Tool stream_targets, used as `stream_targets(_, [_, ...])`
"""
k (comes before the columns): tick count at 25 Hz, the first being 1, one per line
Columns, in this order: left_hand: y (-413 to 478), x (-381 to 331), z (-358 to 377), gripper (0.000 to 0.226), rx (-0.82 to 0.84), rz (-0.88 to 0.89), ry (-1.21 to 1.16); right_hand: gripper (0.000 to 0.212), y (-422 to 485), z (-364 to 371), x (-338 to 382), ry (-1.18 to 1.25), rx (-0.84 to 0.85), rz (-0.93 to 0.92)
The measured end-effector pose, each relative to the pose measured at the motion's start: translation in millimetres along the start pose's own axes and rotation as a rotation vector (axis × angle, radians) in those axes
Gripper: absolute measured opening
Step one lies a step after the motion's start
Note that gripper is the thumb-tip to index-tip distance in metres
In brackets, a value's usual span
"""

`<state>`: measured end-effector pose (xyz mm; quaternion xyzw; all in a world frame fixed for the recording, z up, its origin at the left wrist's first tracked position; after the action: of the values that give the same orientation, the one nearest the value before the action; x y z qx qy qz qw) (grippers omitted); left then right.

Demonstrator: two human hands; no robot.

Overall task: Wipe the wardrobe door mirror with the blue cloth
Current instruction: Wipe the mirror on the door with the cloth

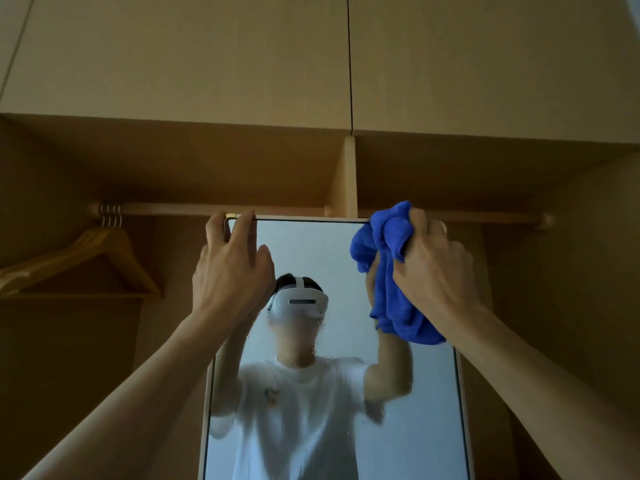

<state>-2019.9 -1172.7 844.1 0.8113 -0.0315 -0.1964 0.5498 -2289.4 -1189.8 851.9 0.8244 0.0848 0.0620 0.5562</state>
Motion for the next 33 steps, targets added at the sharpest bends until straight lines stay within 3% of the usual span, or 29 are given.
stream_targets(7, [-11.8, 18.5, -6.4, 0.057, 0.035, -0.013, -0.158, 0.055, 5.4, 2.8, 89.8, 0.011, -0.018, -0.093])
stream_targets(14, [-33.9, 34.5, -16.9, 0.058, 0.128, -0.089, -0.398, 0.043, 9.0, 4.4, 171.0, 0.076, -0.055, -0.17])
stream_targets(19, [-37.3, 51.2, -13.5, 0.034, 0.172, -0.163, -0.581, 0.04, 7.5, 12.8, 215.7, 0.208, -0.024, -0.256])
stream_targets(26, [-42.2, 53.3, -10.1, 0.046, 0.23, -0.121, -0.534, 0.033, 12.2, 11.3, 186.6, 0.235, 0.029, -0.256])
stream_targets(33, [-47.5, 52.8, -10.4, 0.044, 0.203, -0.094, -0.557, 0.035, 6.3, 2.0, 113.8, 0.245, -0.026, -0.087])
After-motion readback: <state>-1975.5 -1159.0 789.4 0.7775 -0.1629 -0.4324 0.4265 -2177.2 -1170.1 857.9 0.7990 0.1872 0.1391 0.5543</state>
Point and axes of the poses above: each hand's wrist, its own y-axis towards the middle knuckle, its own z-axis out of the palm, x = y × z, the point moved 4 cm from there along y, towards the middle knuckle, and after that the axes turned 11 degrees about x, right-handed, at the moved point
